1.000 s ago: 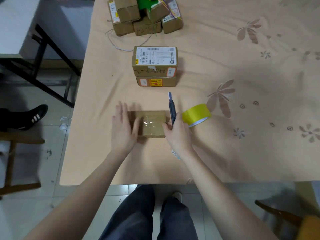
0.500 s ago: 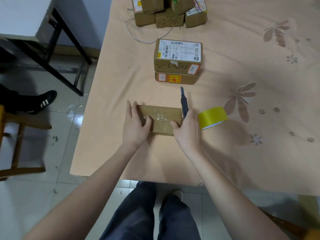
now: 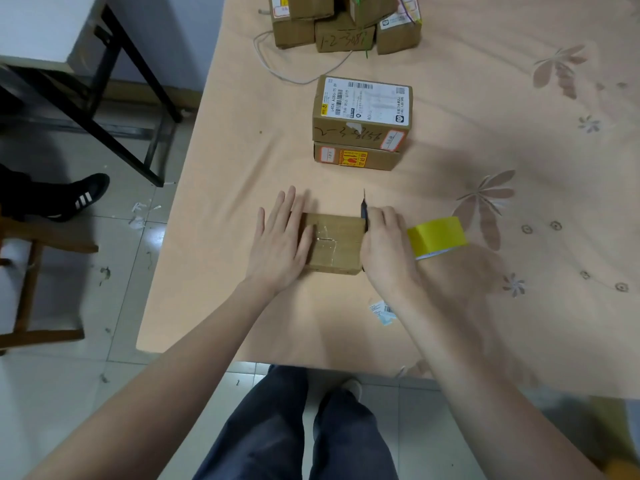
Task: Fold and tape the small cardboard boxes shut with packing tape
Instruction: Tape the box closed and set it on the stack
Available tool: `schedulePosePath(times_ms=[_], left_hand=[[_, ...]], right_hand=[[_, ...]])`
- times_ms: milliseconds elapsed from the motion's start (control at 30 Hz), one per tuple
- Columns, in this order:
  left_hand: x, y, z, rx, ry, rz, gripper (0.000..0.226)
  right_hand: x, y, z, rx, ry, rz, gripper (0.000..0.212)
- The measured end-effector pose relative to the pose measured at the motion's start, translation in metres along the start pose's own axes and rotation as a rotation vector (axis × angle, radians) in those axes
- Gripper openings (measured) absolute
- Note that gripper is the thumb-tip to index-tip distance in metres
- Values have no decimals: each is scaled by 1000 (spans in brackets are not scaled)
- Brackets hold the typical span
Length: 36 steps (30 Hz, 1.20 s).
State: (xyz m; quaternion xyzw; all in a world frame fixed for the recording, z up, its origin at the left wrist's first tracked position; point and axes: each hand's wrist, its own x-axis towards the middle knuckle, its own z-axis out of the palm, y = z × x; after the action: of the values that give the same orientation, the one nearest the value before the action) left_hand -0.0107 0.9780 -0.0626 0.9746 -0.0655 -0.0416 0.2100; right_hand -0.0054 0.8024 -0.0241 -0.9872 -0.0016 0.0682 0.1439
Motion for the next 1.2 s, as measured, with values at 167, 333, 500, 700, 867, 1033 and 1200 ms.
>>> schedulePosePath(times_ms=[167, 333, 500, 700, 867, 1033, 1200], left_hand=[[15, 7, 4, 96, -10, 17, 53], [23, 6, 15, 179, -58, -22, 53], [23, 6, 16, 142, -54, -8, 53], [23, -2, -3, -581, 175, -225, 61], [5, -5, -14, -934, 45, -562, 28], [-4, 14, -15, -1069, -124, -562, 29], [3, 19, -49, -1080, -91, -411, 44]], right_hand=[[14, -25, 25, -10, 107, -163, 40], [29, -29, 49, -112, 8, -113, 44], [28, -30, 51, -86, 44, -110, 43], [28, -22, 27, 368, 41, -61, 63], [8, -12, 11, 424, 103, 168, 64], [-4, -31, 14, 771, -56, 360, 72], [3, -29, -17, 921, -9, 378, 72]])
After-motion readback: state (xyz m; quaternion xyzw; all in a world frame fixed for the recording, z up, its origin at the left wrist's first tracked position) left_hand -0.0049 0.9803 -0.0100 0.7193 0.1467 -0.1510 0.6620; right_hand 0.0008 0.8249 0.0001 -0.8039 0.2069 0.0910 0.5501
